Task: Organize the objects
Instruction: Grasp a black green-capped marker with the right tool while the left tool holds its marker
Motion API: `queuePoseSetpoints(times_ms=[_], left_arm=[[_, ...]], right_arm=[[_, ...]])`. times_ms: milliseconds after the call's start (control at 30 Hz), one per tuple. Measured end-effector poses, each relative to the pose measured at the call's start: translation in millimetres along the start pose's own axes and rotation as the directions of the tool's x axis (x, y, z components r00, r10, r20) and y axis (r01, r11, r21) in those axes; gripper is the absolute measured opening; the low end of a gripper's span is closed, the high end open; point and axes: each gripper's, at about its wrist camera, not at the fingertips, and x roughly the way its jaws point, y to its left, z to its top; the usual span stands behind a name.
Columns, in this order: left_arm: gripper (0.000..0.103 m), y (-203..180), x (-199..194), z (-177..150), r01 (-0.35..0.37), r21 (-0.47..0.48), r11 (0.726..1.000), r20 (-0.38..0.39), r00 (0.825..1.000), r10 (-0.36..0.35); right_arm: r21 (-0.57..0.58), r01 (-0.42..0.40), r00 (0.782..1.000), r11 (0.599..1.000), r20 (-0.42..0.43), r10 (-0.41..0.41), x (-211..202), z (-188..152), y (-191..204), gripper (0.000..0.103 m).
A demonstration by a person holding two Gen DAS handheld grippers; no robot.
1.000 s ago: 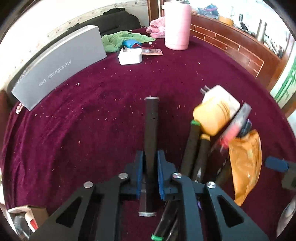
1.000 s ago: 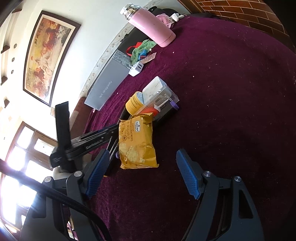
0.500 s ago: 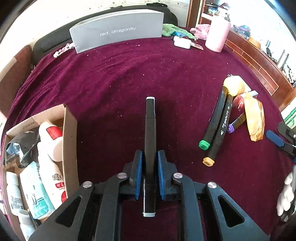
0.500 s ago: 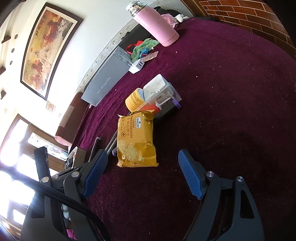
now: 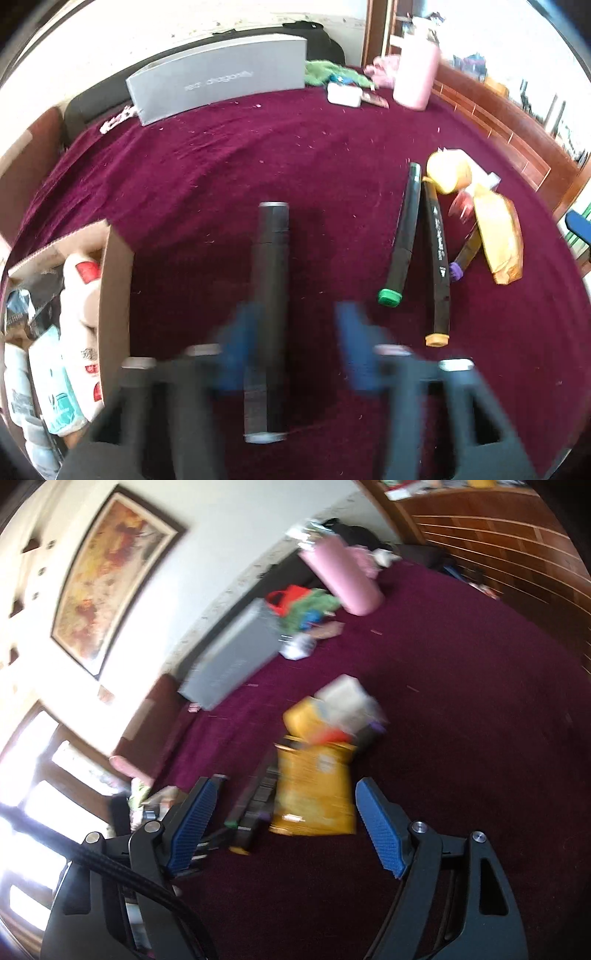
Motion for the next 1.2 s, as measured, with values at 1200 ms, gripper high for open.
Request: queuePoseSetpoints(times_ms=[1200], left_arm=[[0.026,17,-6,-16,0.123,-0.162,0.979,0.102,0.989,-0.107]], right_arm=[[-0.484,0.442,0.750,0.755,-0.261,-0.607,230,-16,99,0.054]])
